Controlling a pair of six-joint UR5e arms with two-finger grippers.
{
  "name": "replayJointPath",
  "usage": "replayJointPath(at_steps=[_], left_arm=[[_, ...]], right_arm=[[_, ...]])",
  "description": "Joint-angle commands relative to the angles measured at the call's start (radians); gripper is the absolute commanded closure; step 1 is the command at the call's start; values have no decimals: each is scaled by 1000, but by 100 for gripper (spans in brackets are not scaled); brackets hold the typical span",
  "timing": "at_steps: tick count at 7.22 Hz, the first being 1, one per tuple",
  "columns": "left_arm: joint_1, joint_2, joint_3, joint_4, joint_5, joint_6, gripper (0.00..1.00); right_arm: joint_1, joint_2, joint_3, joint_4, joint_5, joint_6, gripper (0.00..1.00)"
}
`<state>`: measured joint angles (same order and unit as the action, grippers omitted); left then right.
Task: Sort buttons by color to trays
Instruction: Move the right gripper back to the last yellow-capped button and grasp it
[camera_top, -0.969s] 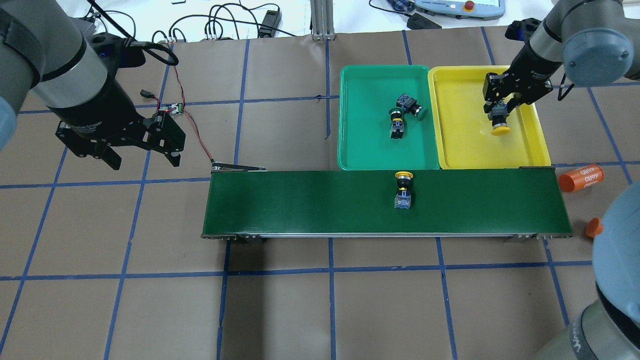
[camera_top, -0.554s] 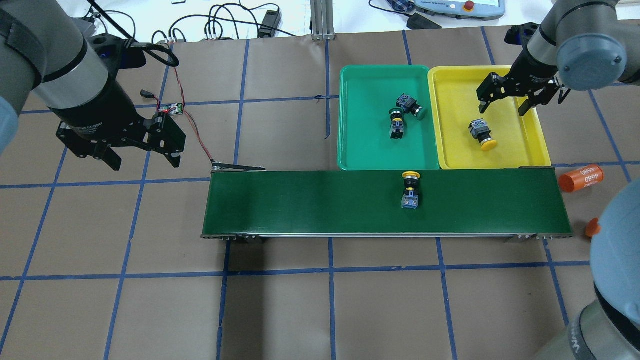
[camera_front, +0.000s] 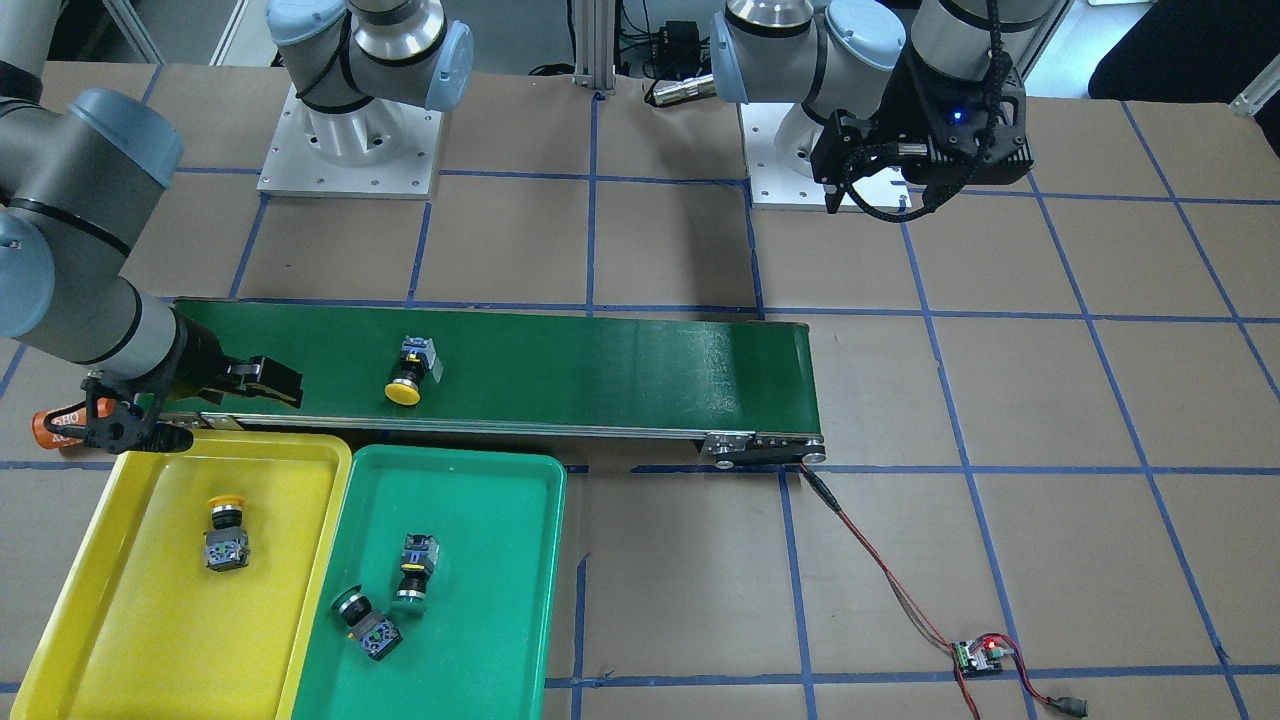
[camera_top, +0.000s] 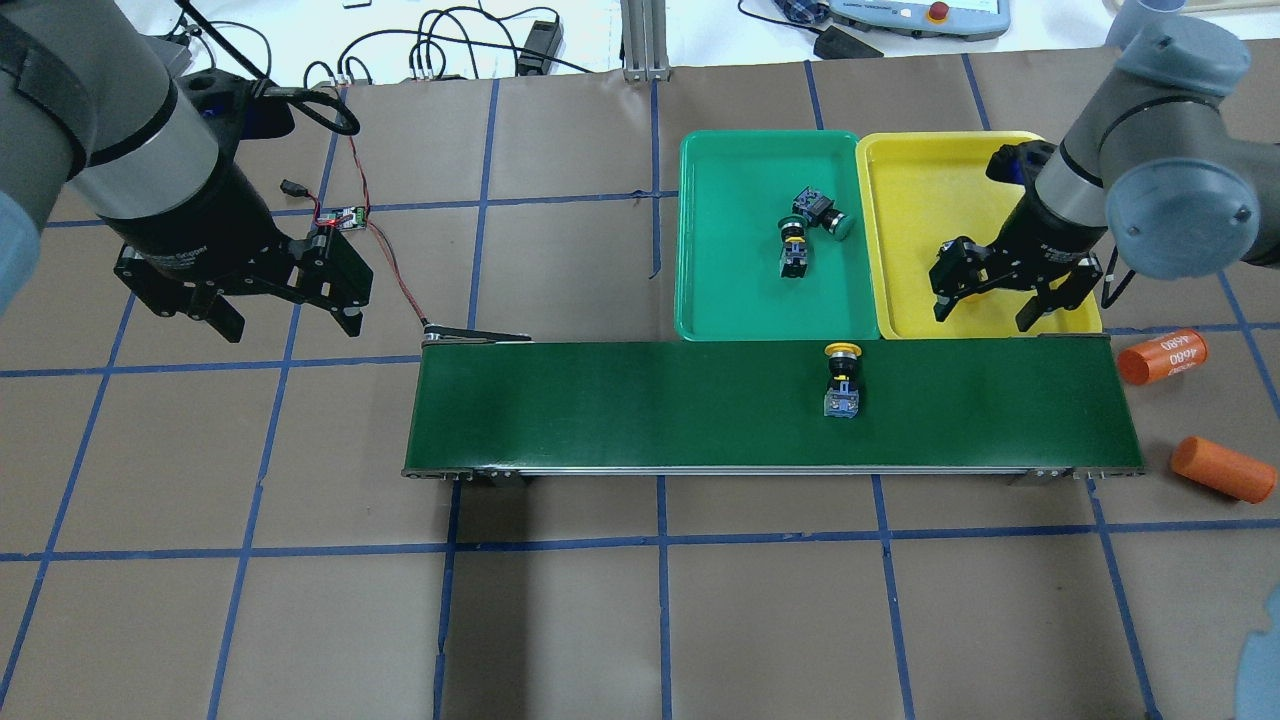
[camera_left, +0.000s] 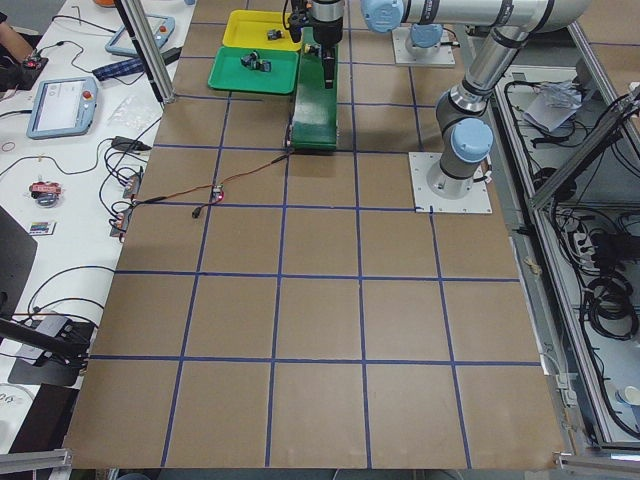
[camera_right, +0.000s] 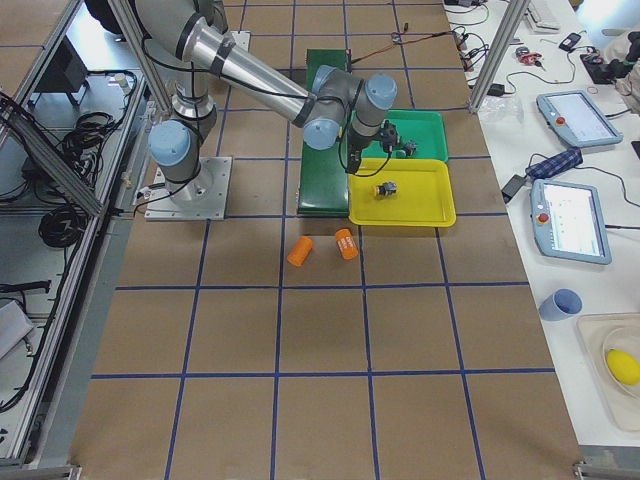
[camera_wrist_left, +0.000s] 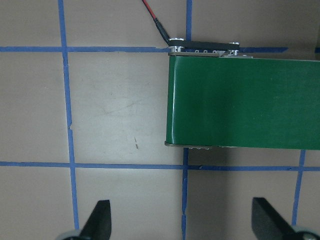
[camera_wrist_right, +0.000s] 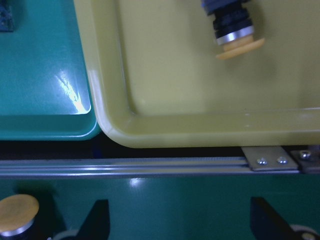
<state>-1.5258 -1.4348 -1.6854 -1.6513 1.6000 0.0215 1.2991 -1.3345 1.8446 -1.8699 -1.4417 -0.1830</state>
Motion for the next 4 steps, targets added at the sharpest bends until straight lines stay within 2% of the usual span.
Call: replayJointPath(at_steps=[1, 4], left_arm=[[0, 1, 1, -1, 0, 0, 0], [0, -1, -2, 1, -2, 0, 0]], right_arm=[[-4, -28, 45, -2, 66, -9, 0], [-11, -23, 48, -3, 115, -13, 0]])
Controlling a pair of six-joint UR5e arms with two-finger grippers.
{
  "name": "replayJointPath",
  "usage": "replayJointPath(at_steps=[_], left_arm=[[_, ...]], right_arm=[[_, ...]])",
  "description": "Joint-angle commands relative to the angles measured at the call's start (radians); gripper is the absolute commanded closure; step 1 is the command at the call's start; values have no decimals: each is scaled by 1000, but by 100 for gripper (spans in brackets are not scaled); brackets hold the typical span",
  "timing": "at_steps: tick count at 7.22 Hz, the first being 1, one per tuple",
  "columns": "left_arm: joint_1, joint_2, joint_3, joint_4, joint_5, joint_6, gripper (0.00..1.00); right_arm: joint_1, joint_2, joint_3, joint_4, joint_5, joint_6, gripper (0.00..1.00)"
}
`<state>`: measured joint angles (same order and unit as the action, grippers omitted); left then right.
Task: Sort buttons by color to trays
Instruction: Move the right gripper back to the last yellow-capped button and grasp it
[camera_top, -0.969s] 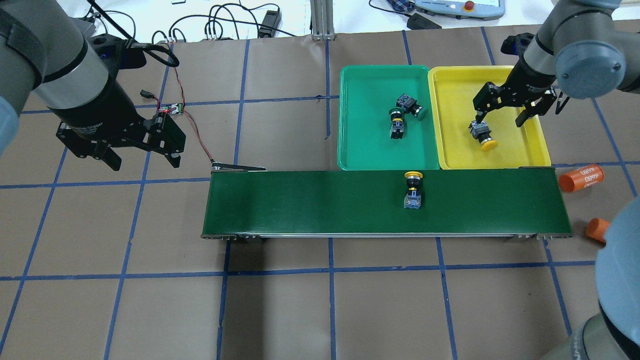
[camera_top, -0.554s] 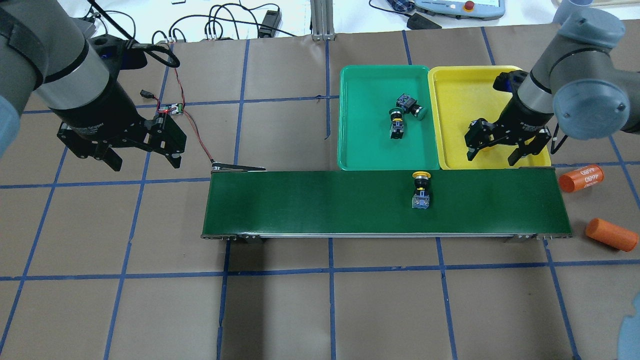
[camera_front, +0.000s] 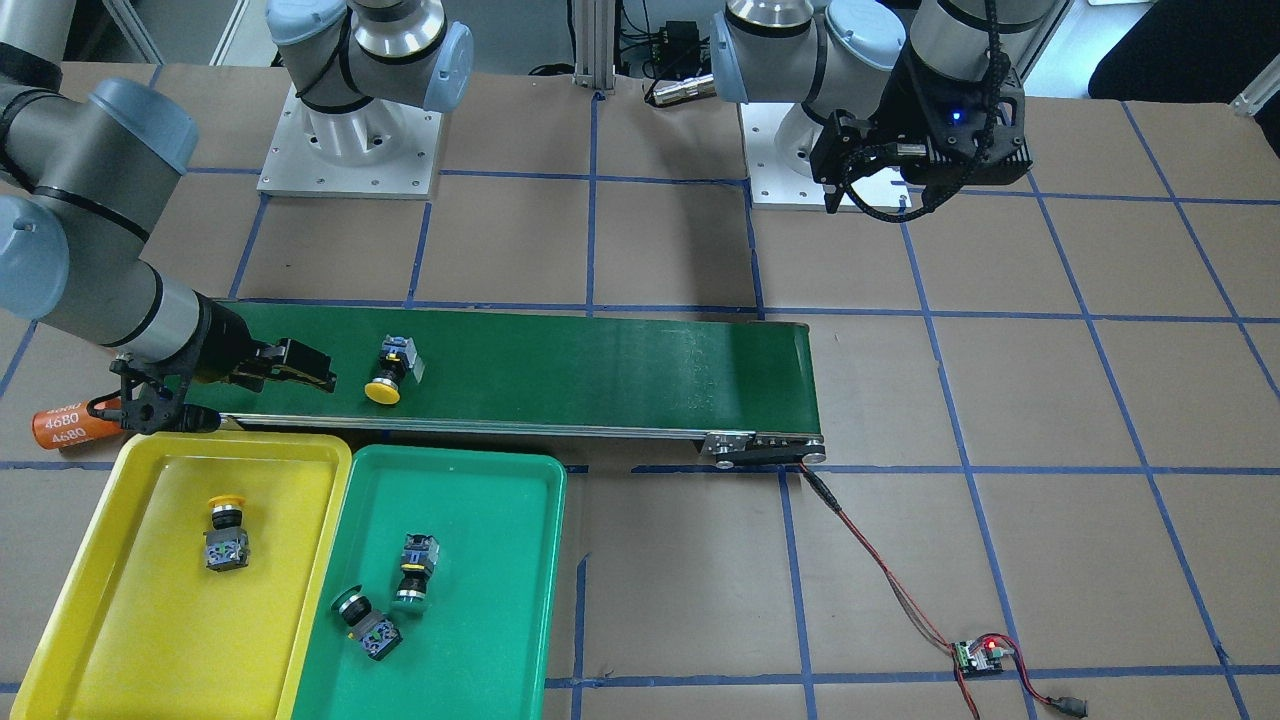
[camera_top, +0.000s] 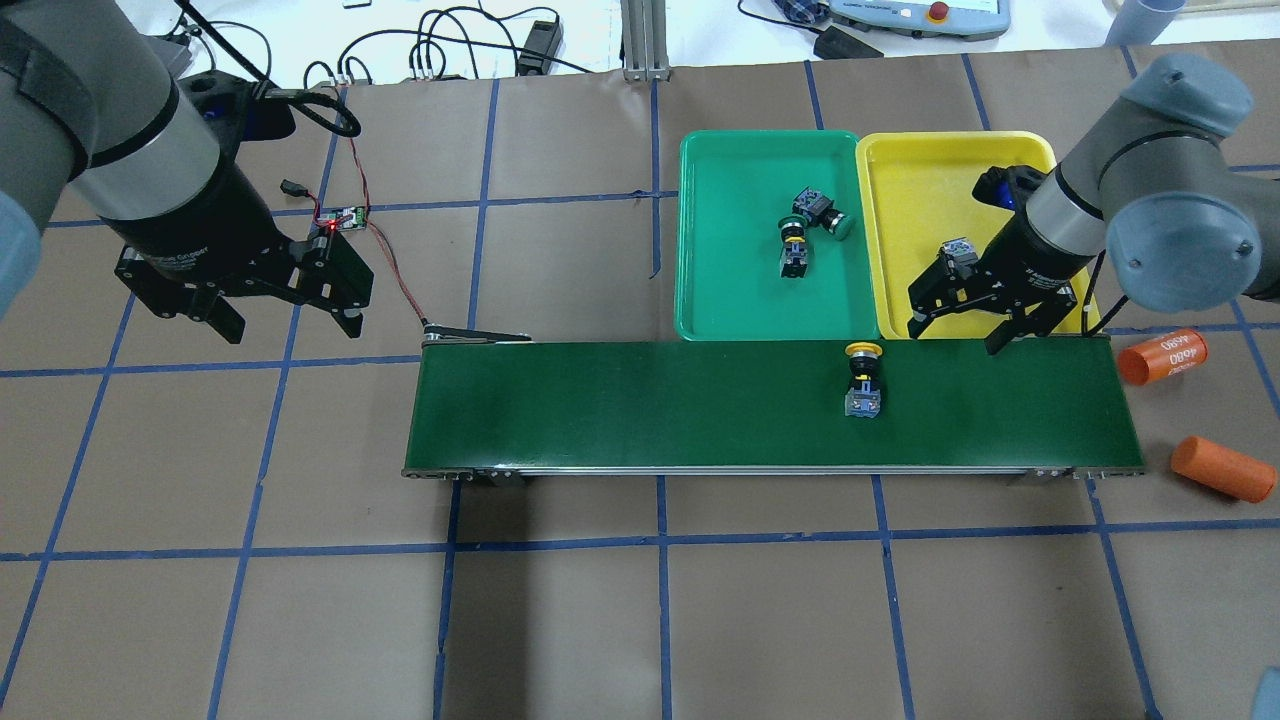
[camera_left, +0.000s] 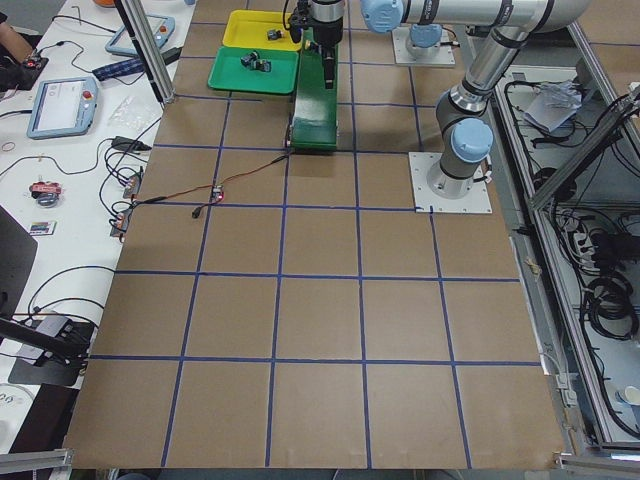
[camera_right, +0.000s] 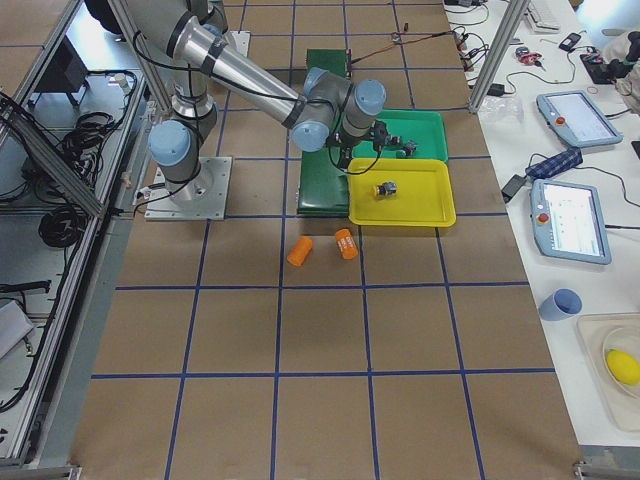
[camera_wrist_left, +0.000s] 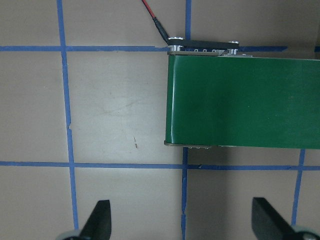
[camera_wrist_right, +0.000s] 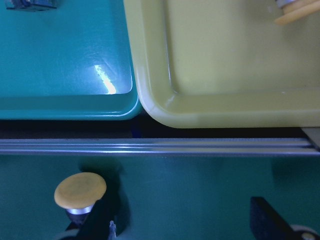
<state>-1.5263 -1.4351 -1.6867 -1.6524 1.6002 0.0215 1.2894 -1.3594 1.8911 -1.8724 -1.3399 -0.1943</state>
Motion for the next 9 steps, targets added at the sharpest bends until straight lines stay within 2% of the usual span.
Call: replayJointPath(at_steps=[1, 9], left_arm=[[0, 1, -2, 0, -3, 0, 0], [6, 2, -1, 17, 1, -14, 0]], right_arm=[[-1, 2, 2, 1, 13, -1, 0], [7, -1, 29, 6, -1, 9, 0]])
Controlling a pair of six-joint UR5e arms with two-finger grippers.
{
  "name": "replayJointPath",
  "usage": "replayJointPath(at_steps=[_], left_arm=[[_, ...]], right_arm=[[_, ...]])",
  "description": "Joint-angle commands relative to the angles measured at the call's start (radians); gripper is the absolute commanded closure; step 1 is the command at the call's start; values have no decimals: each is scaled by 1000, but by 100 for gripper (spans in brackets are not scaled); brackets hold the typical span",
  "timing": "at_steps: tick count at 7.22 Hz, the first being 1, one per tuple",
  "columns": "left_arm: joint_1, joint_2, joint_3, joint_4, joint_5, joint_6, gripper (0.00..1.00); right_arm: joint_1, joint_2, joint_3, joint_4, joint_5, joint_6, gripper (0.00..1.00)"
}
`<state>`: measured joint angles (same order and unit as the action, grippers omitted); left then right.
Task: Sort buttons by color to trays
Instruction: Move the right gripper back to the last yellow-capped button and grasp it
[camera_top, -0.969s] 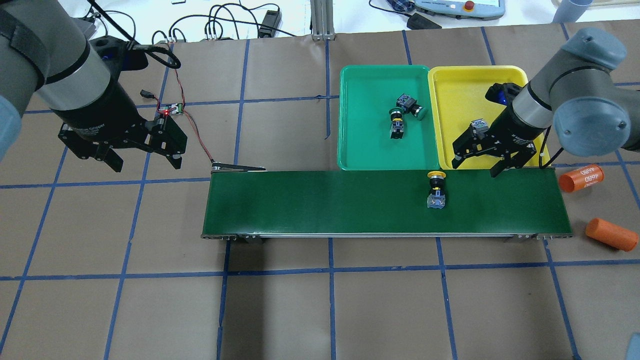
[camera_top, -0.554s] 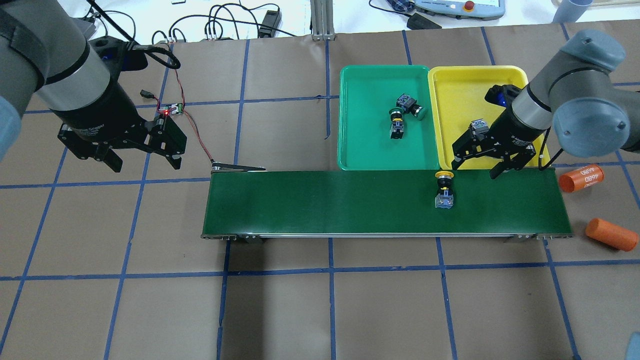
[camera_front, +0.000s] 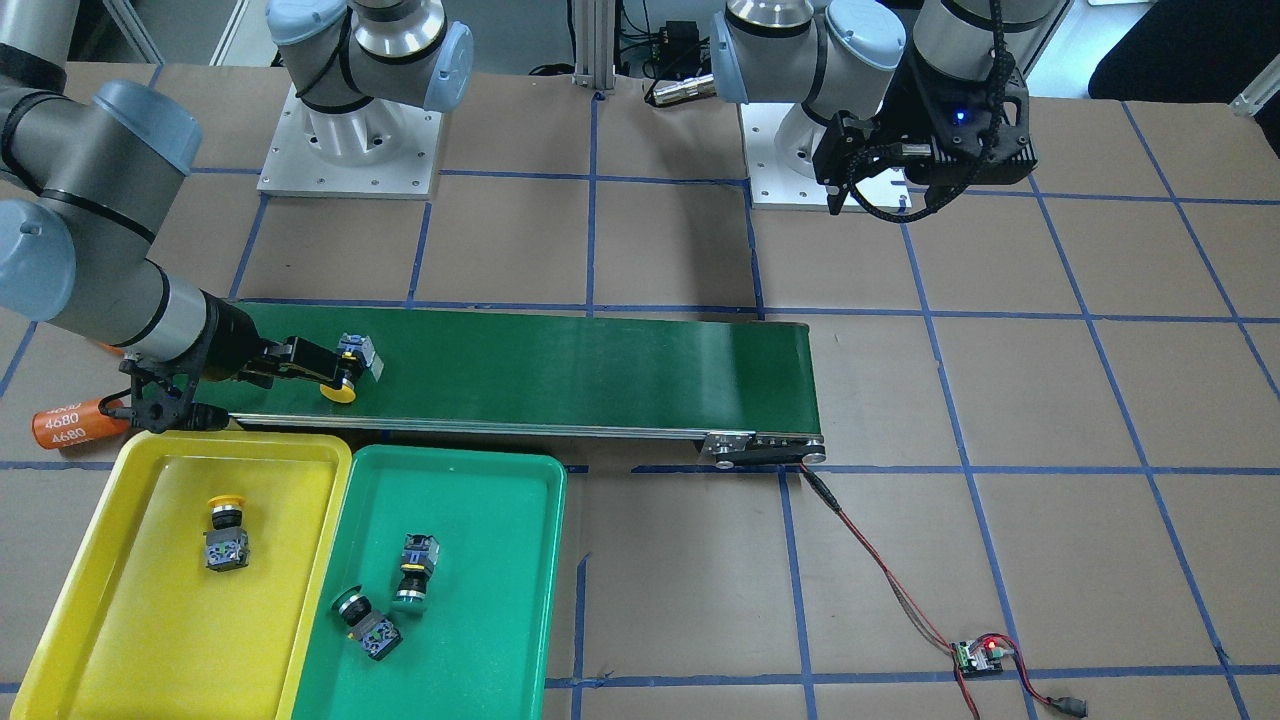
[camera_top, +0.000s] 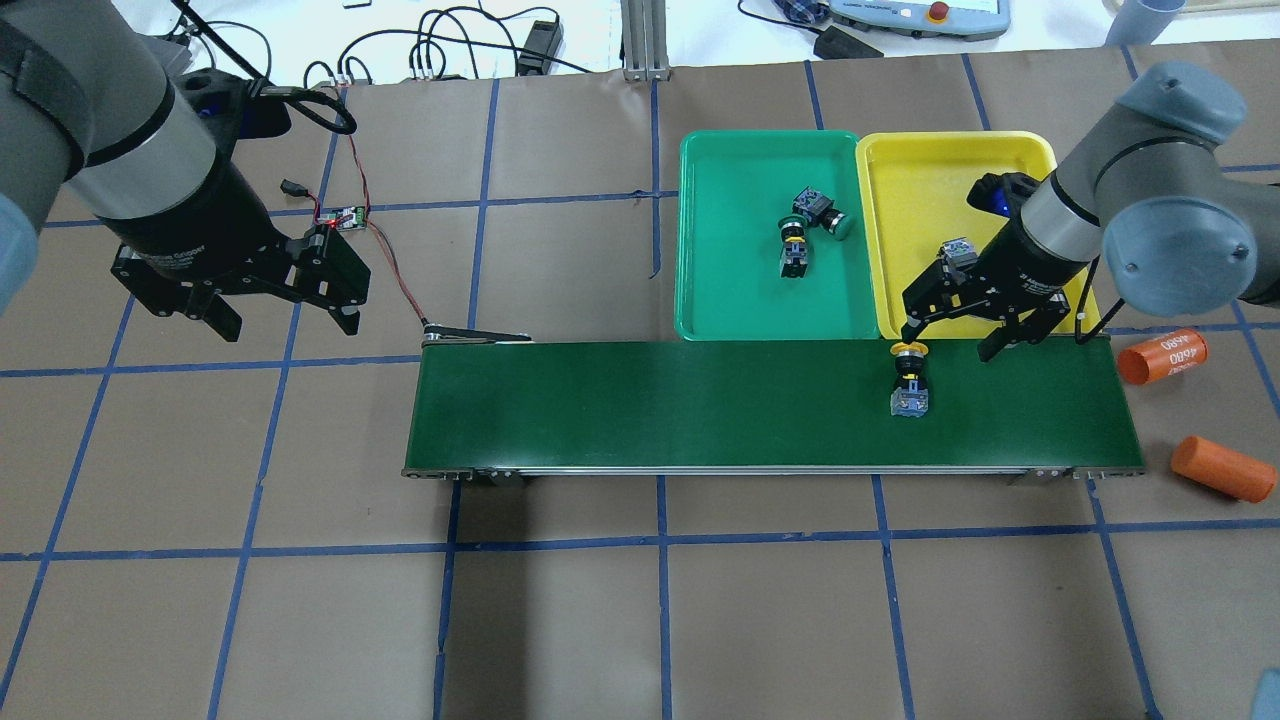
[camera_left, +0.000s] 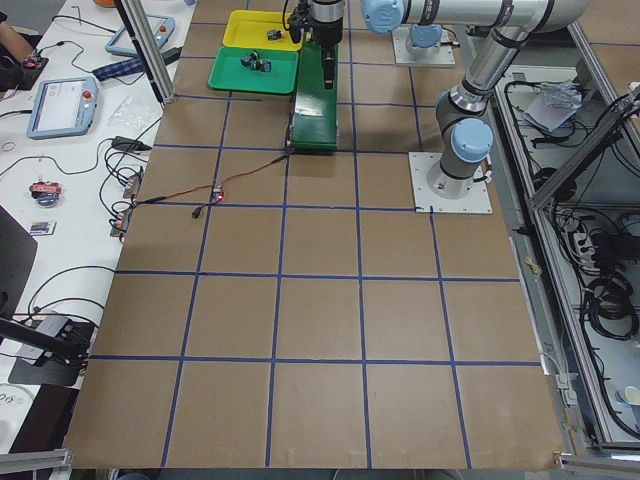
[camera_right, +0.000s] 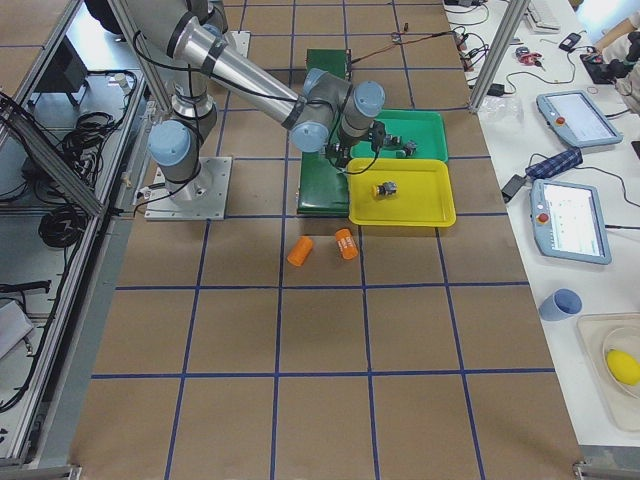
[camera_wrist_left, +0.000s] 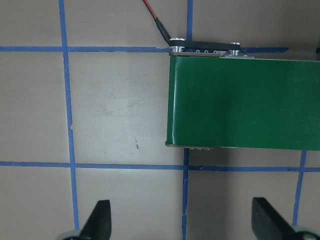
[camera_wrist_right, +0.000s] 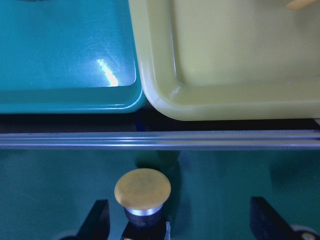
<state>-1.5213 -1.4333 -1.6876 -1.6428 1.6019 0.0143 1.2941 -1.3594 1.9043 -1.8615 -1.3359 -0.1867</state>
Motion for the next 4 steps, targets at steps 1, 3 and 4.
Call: replayJointPath(at_steps=[1, 3, 4], left_arm=[[1, 1, 0, 8, 1, -5, 0], [1, -3, 0, 9, 0, -4, 0], [1, -1, 0, 12, 0, 1, 0]], right_arm=[[2, 2, 22, -10, 3, 3, 0], [2, 8, 24, -8, -6, -3, 0], [2, 10, 22, -7, -11, -8, 43]])
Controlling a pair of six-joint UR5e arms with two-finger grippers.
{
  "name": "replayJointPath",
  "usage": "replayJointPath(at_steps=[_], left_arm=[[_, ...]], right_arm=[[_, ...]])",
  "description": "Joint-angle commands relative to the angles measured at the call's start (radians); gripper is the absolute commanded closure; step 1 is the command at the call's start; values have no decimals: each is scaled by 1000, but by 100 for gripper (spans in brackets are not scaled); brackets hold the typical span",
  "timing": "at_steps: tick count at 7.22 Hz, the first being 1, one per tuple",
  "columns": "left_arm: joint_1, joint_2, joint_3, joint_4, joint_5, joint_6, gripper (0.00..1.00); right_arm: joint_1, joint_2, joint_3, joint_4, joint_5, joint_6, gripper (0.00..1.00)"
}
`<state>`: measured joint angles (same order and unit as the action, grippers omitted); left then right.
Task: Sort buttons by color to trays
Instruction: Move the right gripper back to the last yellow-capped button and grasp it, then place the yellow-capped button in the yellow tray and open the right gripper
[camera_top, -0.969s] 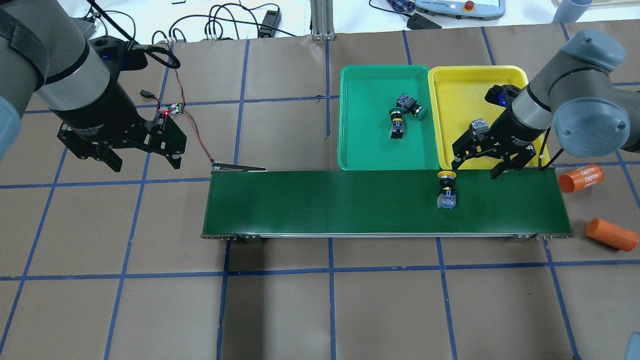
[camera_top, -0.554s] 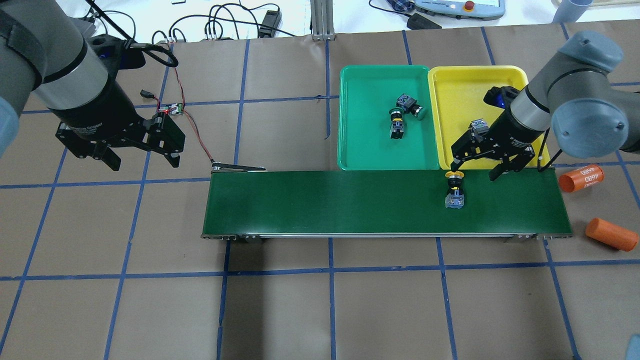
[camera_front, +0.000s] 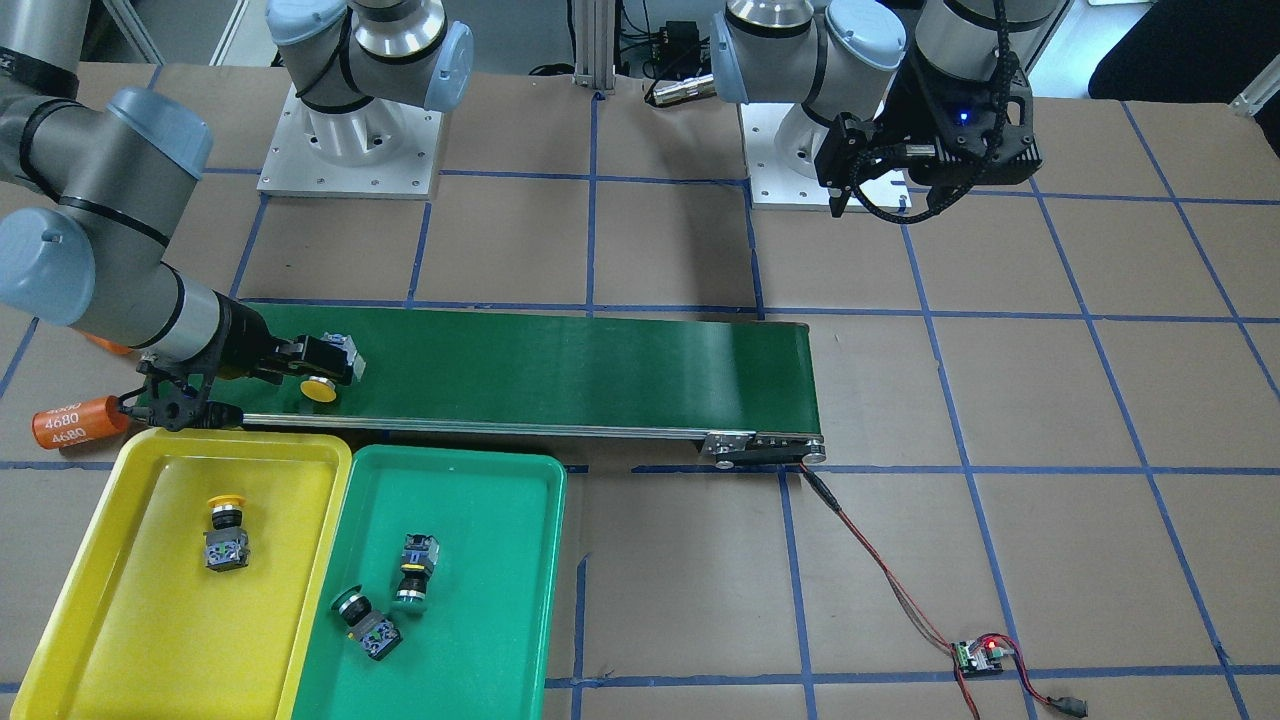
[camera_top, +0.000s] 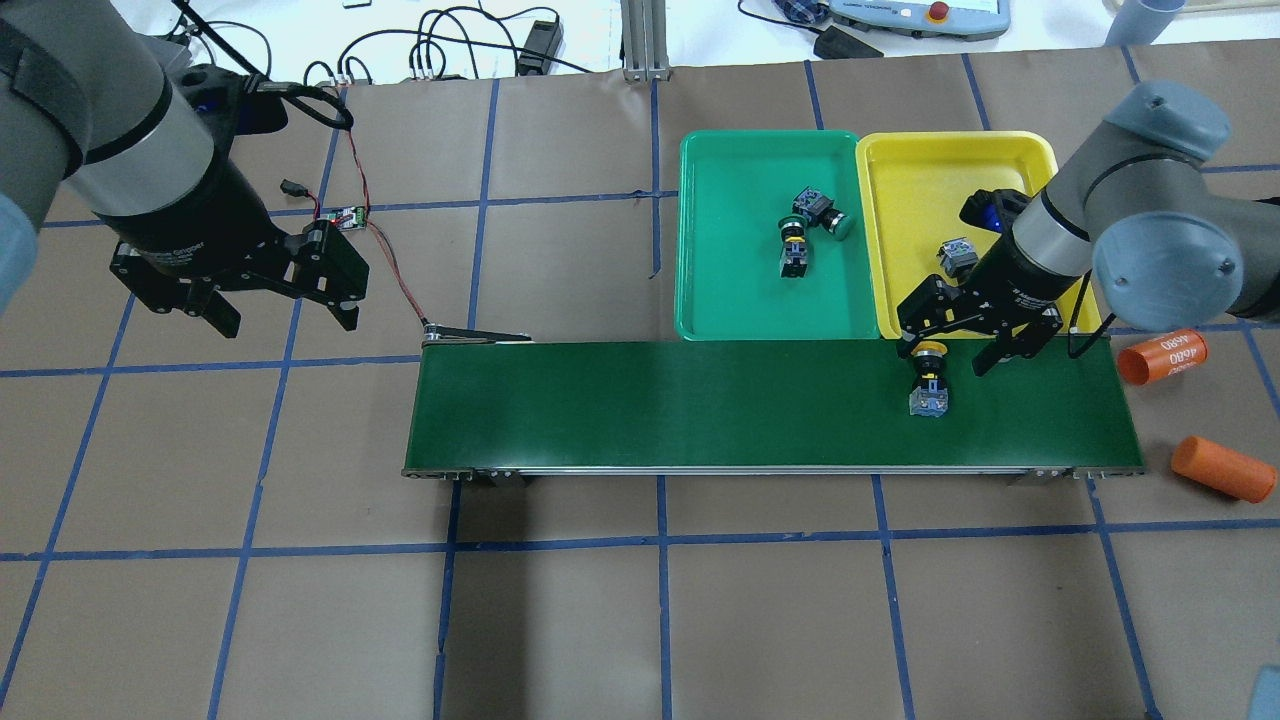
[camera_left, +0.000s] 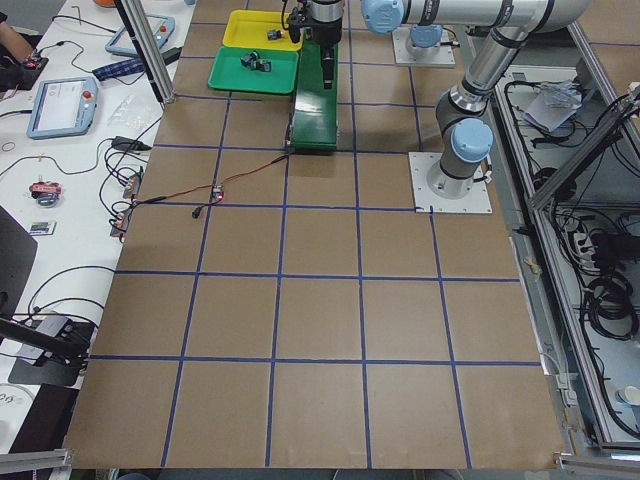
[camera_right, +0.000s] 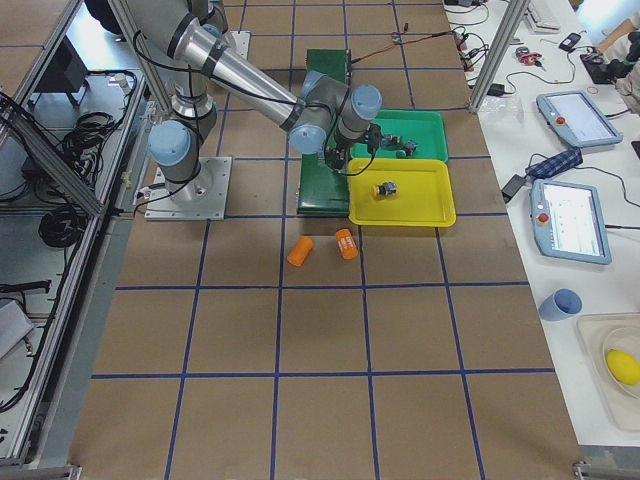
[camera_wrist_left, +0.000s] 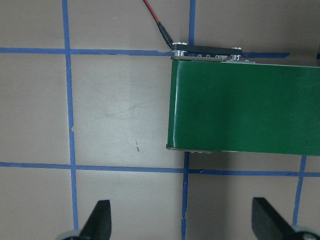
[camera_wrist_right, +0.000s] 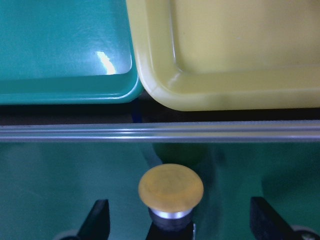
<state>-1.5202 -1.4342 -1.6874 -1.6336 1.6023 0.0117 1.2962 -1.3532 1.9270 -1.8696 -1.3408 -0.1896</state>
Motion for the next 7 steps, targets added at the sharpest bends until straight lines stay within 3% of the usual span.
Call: replayJointPath(at_steps=[1, 2, 4, 5, 7], left_arm=[[0, 0, -2, 0, 4, 10, 0], [0, 0, -2, 1, 2, 8, 0], [0, -2, -2, 1, 1, 10, 0], [0, 0, -2, 1, 1, 8, 0], [0, 0, -2, 0, 1, 8, 0]], right_arm=[[0, 15, 0, 12, -9, -2, 81], [5, 14, -8, 15, -82, 7, 100], [8, -3, -54, 12, -103, -8, 100], [11, 26, -177, 57, -100, -30, 100], [31, 214, -464, 61, -98, -21, 100]])
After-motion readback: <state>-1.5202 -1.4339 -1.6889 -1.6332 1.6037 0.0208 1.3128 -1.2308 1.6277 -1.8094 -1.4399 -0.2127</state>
